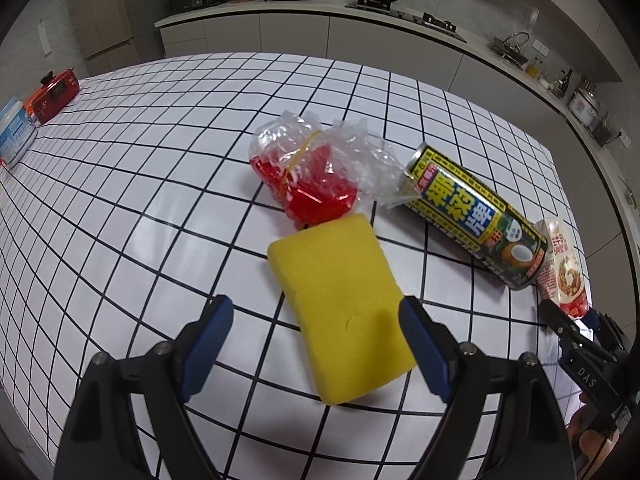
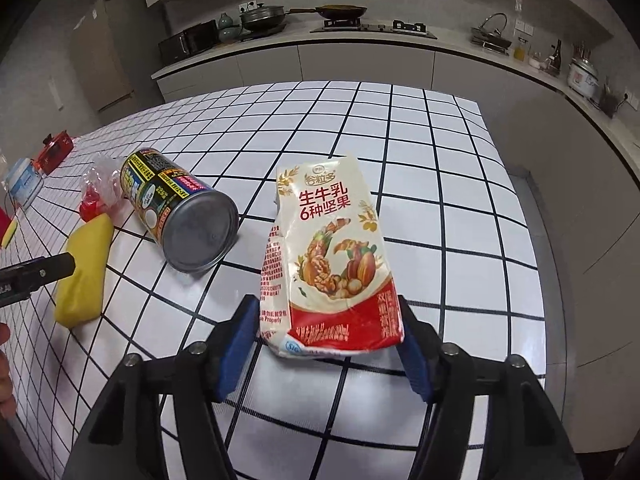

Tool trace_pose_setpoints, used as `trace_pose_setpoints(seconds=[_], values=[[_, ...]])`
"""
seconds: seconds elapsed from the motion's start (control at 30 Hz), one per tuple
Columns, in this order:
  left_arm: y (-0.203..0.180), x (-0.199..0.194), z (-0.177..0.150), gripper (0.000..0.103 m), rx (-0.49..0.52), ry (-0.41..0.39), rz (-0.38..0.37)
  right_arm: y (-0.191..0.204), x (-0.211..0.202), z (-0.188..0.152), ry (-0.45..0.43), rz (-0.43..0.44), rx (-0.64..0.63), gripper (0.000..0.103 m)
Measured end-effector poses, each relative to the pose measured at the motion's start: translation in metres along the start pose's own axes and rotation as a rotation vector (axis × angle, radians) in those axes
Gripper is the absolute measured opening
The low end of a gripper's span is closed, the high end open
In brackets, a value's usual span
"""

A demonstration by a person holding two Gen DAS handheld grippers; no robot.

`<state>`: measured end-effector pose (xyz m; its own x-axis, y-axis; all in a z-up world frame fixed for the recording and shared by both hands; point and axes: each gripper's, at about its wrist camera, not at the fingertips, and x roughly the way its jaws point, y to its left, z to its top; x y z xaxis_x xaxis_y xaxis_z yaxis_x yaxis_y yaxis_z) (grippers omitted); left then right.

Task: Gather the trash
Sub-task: 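Grasp the white-and-red milk carton with right tool while left tool grasps the yellow sponge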

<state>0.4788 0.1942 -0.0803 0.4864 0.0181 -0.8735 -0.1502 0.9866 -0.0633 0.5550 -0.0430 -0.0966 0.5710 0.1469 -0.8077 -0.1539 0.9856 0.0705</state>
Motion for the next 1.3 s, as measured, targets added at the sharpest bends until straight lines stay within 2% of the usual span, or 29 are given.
trace_pose_setpoints(seconds=[0.1,0.33,0.4,0.47,0.57,0.8,1.0,1.2,1.3], values=[[0.001,-0.001,-0.001,0.086,0.002,-0.001,0.004,0.007,0.005,0.007,-0.005,-0.008,-0.023,0.076],[0.007,0.000,-0.002,0.086,-0.012,0.001,0.018,0.012,0.021,0.026,0.006,-0.007,-0.044,0.076],[0.008,0.001,-0.002,0.086,-0.017,0.004,0.019,0.010,0.018,0.027,-0.012,0.000,-0.027,0.062],[0.010,0.001,-0.003,0.086,-0.017,0.006,0.019,0.007,0.016,0.024,-0.014,-0.008,-0.014,0.062],[0.008,0.003,-0.003,0.086,-0.012,0.010,0.017,0.003,0.009,0.016,-0.019,-0.031,0.012,0.062],[-0.004,0.009,-0.006,0.086,0.003,0.028,-0.011,-0.019,-0.025,-0.019,-0.063,-0.190,0.172,0.062],[-0.018,0.017,-0.003,0.089,0.035,0.027,-0.006,-0.025,-0.047,-0.042,-0.069,-0.189,0.242,0.062],[-0.023,0.026,0.002,0.091,0.010,0.060,-0.013,-0.034,-0.066,-0.055,-0.096,-0.221,0.294,0.062],[-0.022,0.024,0.005,0.091,-0.008,0.040,0.013,-0.039,-0.075,-0.060,-0.104,-0.232,0.312,0.062]])
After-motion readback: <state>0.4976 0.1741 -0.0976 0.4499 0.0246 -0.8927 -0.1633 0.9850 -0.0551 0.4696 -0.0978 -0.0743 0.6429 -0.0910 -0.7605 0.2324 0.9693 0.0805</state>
